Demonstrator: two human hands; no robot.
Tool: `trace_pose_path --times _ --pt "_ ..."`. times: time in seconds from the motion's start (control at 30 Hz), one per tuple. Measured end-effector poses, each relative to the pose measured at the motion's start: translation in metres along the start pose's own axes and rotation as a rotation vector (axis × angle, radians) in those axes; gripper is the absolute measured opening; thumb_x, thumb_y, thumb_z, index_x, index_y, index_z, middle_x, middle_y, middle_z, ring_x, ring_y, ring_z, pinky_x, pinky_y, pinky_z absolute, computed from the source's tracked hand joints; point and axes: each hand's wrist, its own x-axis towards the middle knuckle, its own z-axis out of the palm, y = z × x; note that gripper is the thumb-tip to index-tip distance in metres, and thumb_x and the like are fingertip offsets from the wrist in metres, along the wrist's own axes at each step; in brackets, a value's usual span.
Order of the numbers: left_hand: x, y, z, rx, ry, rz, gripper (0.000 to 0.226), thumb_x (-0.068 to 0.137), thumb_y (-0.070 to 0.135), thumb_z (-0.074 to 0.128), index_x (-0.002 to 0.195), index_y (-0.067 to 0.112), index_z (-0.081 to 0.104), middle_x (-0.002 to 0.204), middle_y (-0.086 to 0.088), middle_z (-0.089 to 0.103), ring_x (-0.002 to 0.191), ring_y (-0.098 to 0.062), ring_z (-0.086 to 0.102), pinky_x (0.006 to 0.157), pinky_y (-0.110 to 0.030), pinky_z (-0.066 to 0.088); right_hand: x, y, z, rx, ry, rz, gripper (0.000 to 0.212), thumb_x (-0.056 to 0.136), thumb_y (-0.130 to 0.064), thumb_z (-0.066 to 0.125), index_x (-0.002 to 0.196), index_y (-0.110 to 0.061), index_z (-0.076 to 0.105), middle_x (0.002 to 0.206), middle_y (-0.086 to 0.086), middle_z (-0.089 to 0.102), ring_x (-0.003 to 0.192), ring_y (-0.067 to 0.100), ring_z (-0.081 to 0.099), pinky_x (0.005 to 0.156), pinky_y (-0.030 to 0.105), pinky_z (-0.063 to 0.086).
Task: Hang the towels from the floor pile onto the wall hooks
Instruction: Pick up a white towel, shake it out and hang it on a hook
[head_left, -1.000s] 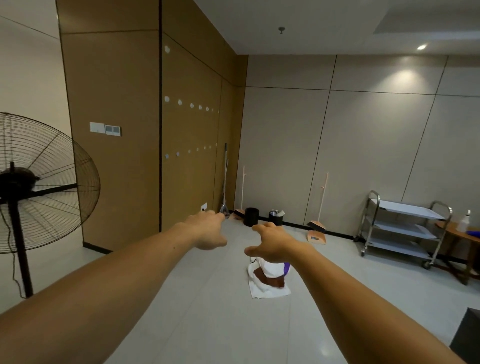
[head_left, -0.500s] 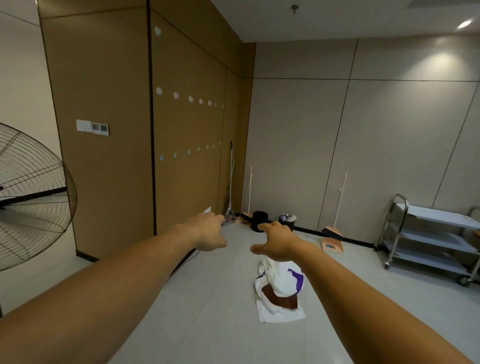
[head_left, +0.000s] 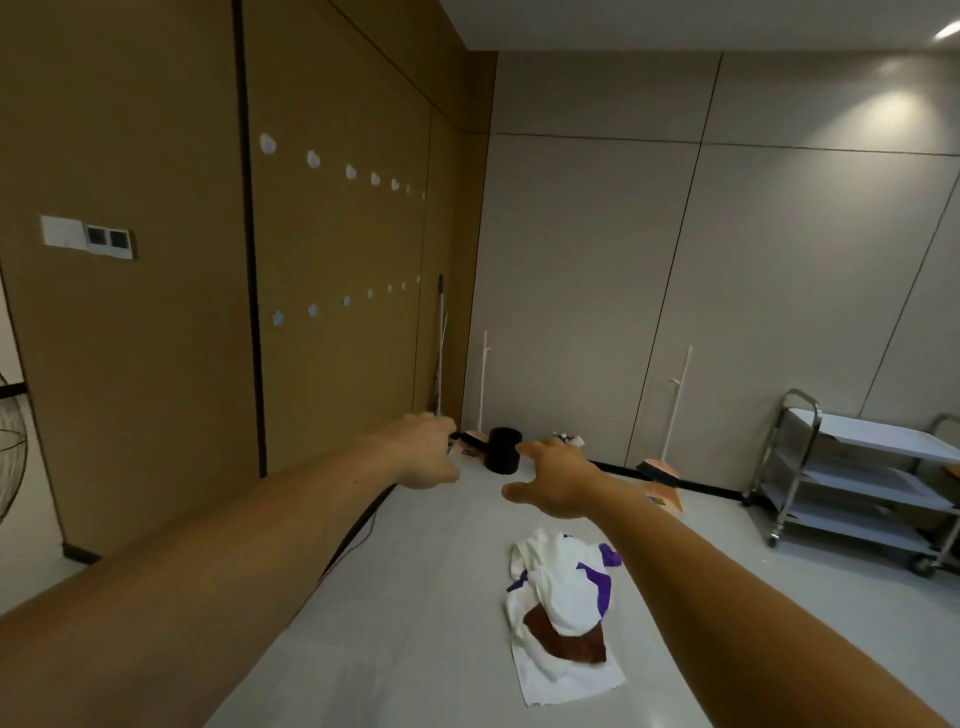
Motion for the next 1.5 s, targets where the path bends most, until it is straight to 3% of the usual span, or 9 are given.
trace_pose_path --times 0.33,0.53,0.7,1.0,1.13,1.33,1.5 --pt "0.177 -0.053 0.023 0.050 -0.047 0.070 0.051 0.079 0.043 0.057 0.122 0.019 0.046 0.114 -0.005 0.050 0.095 -0.022 0.051 0.083 -0.042 0.051 0.176 0.040 0.019 -0.002 -0.048 0.027 0.076 0.084 -0.056 0.062 0.146 -0.025 0.033 0.143 0.011 0.039 0.128 0.034 0.040 0.104 0.045 0.037" --pt "0.297 -0.073 0.020 -0.015 -0.052 0.021 0.058 0.085 0.042 0.058 0.133 0.014 0.042 0.127 -0.009 0.047 0.112 -0.027 0.049 0.094 -0.041 0.048 0.292 0.078 0.008 0.026 -0.037 0.015 0.074 0.084 -0.055 0.062 0.146 -0.024 0.035 0.143 0.009 0.041 0.128 0.033 0.039 0.103 0.044 0.037" --pt "0.385 -0.089 0.024 -0.030 -0.054 0.044 0.055 0.083 0.041 0.060 0.130 0.017 0.045 0.122 -0.007 0.047 0.106 -0.024 0.050 0.090 -0.041 0.049 0.378 0.101 0.008 0.027 -0.024 0.011 0.071 0.085 -0.054 0.062 0.144 -0.025 0.038 0.140 0.009 0.043 0.126 0.033 0.041 0.101 0.043 0.038" --pt "0.551 -0.144 0.060 -0.049 -0.117 0.137 0.027 0.082 0.036 0.061 0.103 0.025 0.047 0.106 -0.004 0.052 0.091 -0.021 0.053 0.077 -0.037 0.051 0.537 0.136 0.044 -0.013 -0.071 0.124 0.067 0.084 -0.054 0.063 0.140 -0.022 0.042 0.134 0.009 0.047 0.123 0.031 0.046 0.101 0.041 0.038" --pt "0.622 -0.155 0.075 -0.051 -0.200 0.180 0.059 0.082 0.037 0.059 0.137 0.023 0.039 0.123 -0.005 0.052 0.101 -0.025 0.055 0.086 -0.043 0.053 0.588 0.157 0.060 0.008 -0.103 0.224 0.076 0.086 -0.053 0.062 0.148 -0.020 0.033 0.146 0.013 0.038 0.128 0.032 0.042 0.104 0.041 0.038" --pt "0.717 -0.142 0.115 0.027 -0.268 0.249 0.068 0.088 0.042 0.055 0.147 0.020 0.029 0.145 -0.009 0.039 0.124 -0.031 0.044 0.098 -0.040 0.042 0.643 0.214 0.089 0.065 -0.136 0.374 0.076 0.086 -0.055 0.061 0.148 -0.022 0.033 0.146 0.011 0.040 0.124 0.031 0.045 0.096 0.037 0.041" --pt "0.796 -0.110 0.182 0.033 -0.360 0.284 0.071 0.086 0.040 0.059 0.147 0.025 0.026 0.149 -0.006 0.035 0.124 -0.028 0.046 0.095 -0.040 0.047 0.694 0.283 0.123 0.118 -0.186 0.468 0.078 0.084 -0.058 0.061 0.148 -0.024 0.032 0.149 0.009 0.036 0.129 0.030 0.042 0.102 0.042 0.040"
